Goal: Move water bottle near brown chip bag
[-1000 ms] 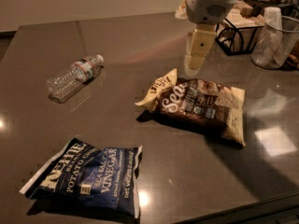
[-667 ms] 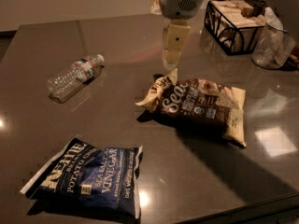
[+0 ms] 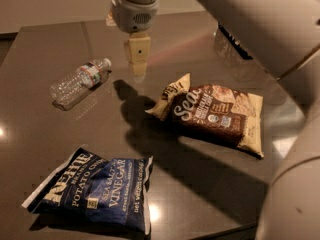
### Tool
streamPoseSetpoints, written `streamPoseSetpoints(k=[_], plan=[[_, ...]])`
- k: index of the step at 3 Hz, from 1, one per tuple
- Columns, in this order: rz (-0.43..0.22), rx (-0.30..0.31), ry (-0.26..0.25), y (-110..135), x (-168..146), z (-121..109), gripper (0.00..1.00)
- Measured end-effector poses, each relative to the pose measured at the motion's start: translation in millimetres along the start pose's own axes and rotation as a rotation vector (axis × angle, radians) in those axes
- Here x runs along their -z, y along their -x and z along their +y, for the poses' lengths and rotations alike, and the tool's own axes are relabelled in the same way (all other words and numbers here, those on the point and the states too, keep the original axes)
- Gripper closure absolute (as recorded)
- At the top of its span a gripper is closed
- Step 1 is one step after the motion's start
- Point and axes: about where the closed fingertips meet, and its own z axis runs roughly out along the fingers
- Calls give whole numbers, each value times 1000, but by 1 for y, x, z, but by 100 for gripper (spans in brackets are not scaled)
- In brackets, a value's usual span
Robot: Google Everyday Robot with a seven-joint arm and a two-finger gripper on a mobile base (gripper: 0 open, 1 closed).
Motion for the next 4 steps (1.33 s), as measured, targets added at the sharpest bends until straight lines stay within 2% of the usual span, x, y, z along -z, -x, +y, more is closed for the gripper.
streamPoseSetpoints(k=[1,2,3,4], plan=[[10,142,59,37,-37,-16,0],[33,251,124,58,-71,-31,0],[52,332,182,76,-107,-43,0],[63,367,205,86,-125,-47,0]])
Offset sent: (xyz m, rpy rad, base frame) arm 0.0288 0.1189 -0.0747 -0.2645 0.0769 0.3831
